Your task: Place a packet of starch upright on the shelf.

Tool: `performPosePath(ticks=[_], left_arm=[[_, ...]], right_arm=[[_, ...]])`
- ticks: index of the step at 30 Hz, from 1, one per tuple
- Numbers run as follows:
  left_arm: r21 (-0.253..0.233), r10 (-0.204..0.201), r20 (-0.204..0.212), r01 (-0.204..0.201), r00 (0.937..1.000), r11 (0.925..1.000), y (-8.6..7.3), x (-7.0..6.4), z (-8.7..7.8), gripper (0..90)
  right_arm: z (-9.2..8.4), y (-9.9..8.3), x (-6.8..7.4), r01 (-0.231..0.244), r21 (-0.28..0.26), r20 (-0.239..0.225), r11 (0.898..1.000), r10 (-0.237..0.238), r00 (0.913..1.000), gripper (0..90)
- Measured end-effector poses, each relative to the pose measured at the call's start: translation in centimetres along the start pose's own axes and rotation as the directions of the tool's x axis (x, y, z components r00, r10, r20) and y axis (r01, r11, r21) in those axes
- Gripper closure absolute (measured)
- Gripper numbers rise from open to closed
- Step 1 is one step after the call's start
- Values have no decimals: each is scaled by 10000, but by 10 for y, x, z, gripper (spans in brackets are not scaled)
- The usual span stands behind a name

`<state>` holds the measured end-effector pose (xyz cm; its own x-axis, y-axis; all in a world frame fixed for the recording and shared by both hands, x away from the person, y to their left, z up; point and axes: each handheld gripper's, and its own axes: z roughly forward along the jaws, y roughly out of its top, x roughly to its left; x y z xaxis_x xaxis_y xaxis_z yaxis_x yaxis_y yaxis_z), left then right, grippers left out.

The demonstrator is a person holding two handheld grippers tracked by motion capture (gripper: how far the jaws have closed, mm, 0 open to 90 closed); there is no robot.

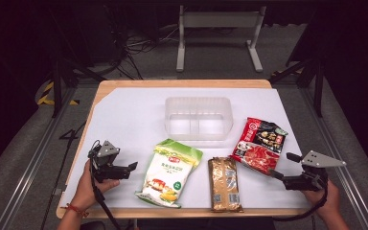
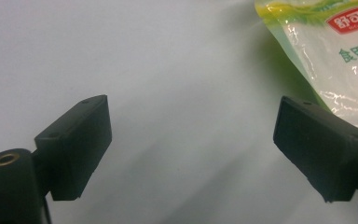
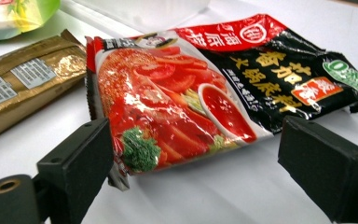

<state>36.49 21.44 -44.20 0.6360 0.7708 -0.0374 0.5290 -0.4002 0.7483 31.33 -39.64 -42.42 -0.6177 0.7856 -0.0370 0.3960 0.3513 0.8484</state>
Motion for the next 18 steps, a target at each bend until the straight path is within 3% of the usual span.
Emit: performPosePath(ticks=[2,3,7,10,13,18], left_arm=[[267,-92,-71,94,9999,9996,0,1,2,93],[553,47,-66,-44,10000,9985,0,1,2,97],[466,13,564,-40,9984,9989,-5,3,-1,94],[584,-87,653,49,9978,9983,-8,3,-1,171],[928,19,709,-85,9975,9956,-11,1,1,184],[552,576,763,-619,9954,9966,-8,-5,0,262]], right_arm=[[2,0,1,32,81,-15,10000,-32,10000,95],[2,0,1,70,86,-49,9999,-70,10000,94],[3,1,1,58,79,-257,10000,-56,9997,88],[6,2,0,-13,176,-535,9998,23,9986,81],[10,3,0,-29,256,-625,9997,45,9980,63],[10,1,0,-66,306,-614,9995,84,9981,72]])
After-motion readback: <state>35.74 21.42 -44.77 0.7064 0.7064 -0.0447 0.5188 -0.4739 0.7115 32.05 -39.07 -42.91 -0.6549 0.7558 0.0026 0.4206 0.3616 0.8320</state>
